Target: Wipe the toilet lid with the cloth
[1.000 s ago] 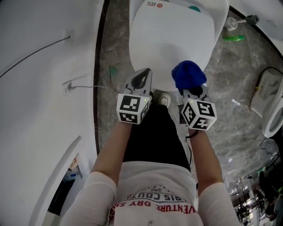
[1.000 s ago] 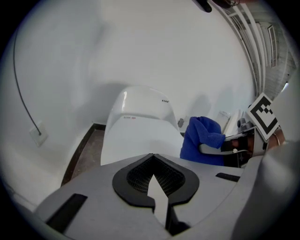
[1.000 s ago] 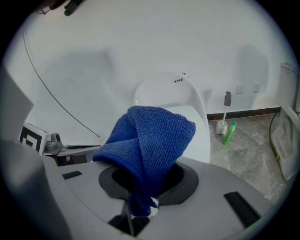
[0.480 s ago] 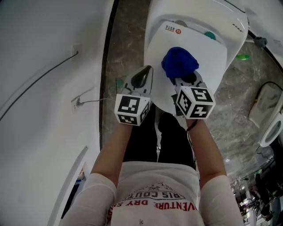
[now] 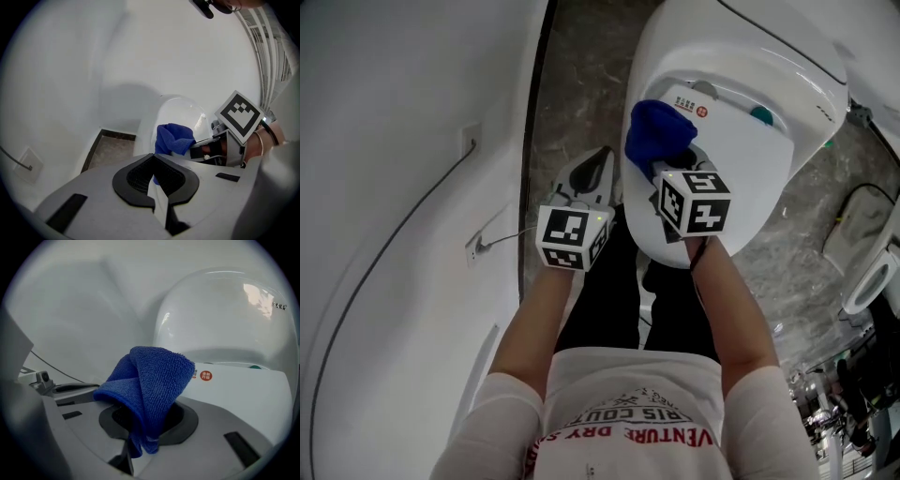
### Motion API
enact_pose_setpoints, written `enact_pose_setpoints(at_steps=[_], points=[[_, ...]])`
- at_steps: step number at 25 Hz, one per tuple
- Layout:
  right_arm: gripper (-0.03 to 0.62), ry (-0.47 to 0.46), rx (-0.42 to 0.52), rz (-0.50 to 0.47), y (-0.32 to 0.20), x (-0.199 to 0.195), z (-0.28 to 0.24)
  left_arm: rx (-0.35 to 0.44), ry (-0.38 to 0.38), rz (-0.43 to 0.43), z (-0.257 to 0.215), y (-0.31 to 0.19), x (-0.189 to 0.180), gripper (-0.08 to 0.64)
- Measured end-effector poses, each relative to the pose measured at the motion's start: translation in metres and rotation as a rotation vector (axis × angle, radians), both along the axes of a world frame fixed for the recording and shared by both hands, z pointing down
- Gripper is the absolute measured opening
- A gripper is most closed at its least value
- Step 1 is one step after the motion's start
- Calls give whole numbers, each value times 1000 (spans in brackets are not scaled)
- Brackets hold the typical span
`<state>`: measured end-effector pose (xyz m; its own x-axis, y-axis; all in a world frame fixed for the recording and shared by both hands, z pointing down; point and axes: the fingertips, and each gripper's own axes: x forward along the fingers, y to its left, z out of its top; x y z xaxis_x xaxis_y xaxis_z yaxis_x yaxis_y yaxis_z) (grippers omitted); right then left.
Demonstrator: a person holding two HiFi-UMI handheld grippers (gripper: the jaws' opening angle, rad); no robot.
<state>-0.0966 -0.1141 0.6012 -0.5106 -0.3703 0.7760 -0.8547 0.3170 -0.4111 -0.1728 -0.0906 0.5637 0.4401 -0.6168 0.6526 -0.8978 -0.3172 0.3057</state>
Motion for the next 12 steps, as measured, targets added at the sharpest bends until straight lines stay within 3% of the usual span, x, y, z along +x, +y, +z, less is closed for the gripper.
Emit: enact_pose_setpoints(at_steps=[8,12], points=[[87,69,-28,6,-21,17,21,-36,-5,68,19,-13,11,6],[87,6,-51,64,-23,28,22,-32,2,119,22,-14,28,6]])
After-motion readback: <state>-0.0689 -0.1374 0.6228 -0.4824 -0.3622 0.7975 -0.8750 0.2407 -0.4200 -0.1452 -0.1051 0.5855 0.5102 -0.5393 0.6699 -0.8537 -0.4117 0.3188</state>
